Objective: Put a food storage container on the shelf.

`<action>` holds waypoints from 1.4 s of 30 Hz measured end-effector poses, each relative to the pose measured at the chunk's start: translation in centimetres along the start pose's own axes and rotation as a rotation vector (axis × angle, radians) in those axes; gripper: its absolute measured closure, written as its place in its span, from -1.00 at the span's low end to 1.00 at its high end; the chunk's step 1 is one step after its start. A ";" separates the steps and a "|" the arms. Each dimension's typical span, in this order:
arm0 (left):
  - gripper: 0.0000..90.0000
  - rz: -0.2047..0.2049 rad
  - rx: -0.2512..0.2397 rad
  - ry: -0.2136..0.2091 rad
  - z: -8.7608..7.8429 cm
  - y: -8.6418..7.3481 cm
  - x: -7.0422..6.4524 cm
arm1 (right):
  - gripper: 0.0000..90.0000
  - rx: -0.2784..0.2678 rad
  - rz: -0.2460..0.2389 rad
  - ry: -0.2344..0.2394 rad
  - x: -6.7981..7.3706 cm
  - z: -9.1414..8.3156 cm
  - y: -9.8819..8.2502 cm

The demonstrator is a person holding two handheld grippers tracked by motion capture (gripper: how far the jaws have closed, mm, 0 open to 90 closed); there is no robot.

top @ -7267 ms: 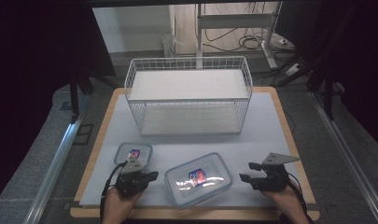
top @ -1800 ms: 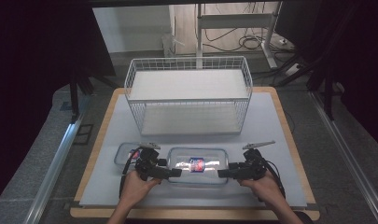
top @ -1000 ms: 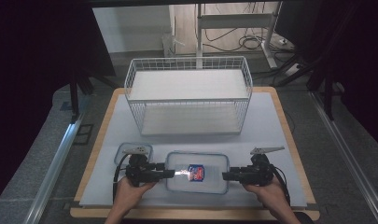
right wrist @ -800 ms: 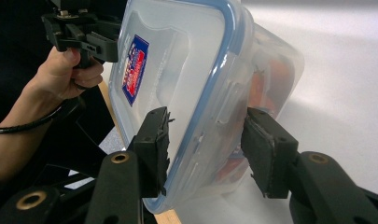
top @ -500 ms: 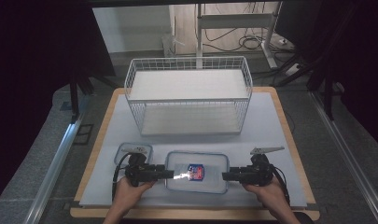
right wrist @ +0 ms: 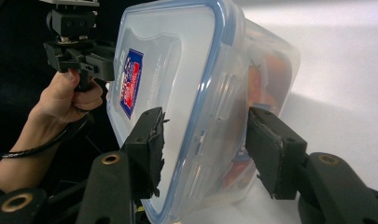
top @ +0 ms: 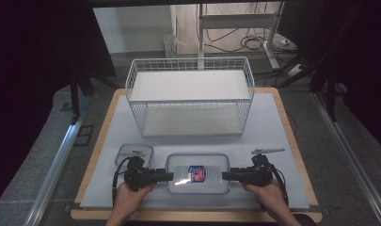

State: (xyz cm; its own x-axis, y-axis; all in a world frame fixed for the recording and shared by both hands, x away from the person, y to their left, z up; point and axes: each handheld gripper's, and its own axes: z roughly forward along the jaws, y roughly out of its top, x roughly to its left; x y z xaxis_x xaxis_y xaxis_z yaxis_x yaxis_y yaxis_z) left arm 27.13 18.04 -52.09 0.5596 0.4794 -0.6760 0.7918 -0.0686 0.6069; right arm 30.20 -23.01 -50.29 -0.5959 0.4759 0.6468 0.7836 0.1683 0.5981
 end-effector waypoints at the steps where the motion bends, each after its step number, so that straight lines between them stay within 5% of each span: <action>1: 0.07 -0.004 -0.001 0.001 0.0 0.0 0.0 | 0.08 0.003 0.003 0.000 0.0 0.0 0.1; 10: 0.08 0.003 -0.018 0.026 0.0 0.1 -0.5 | 0.25 0.003 0.066 0.029 -0.1 -0.5 0.1; 26: 0.14 0.059 -0.057 0.065 -0.5 1.2 -1.7 | 0.26 -0.037 -0.029 -0.017 0.8 -0.9 1.0; 42: 0.16 0.145 -0.116 0.065 -2.6 5.2 -3.4 | 0.26 -0.103 -0.129 -0.015 2.8 -2.3 4.9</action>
State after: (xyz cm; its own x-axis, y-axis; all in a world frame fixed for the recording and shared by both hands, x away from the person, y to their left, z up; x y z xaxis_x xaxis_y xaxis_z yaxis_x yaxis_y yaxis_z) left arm 28.68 18.33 -45.56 0.6456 0.5279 -0.5518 0.6685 -0.0415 0.7425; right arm 31.93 -22.80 -44.47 -0.6868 0.4694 0.5550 0.6783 0.1395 0.7214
